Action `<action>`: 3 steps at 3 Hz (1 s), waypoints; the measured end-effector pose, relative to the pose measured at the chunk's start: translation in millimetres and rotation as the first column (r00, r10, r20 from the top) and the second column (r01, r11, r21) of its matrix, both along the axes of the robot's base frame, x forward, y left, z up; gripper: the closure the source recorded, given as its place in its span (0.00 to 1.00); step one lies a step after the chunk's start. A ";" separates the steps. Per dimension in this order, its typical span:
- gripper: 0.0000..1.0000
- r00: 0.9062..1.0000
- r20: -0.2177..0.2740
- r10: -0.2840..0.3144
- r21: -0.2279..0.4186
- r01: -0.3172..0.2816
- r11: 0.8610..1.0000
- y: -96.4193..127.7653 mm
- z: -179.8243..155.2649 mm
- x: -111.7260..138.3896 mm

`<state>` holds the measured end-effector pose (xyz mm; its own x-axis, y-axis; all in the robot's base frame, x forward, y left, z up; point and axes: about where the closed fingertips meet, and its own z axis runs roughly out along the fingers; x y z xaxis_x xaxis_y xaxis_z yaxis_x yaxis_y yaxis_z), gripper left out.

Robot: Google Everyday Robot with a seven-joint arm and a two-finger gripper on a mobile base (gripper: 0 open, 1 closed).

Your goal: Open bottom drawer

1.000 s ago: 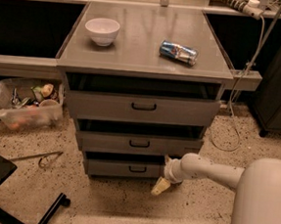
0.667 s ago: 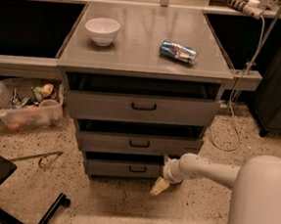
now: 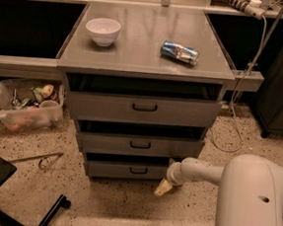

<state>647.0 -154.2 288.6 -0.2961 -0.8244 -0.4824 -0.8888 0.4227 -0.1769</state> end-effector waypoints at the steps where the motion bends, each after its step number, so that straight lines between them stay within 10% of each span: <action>1: 0.00 0.999 -0.034 0.000 0.010 0.000 1.000 -5.1 -22.1 -6.5; 3: 0.00 0.985 -0.113 0.127 0.126 -0.113 0.986 -0.4 -84.6 -17.9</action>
Offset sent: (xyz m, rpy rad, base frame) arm -0.0047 -0.0224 -0.0868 0.0934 0.1169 0.1074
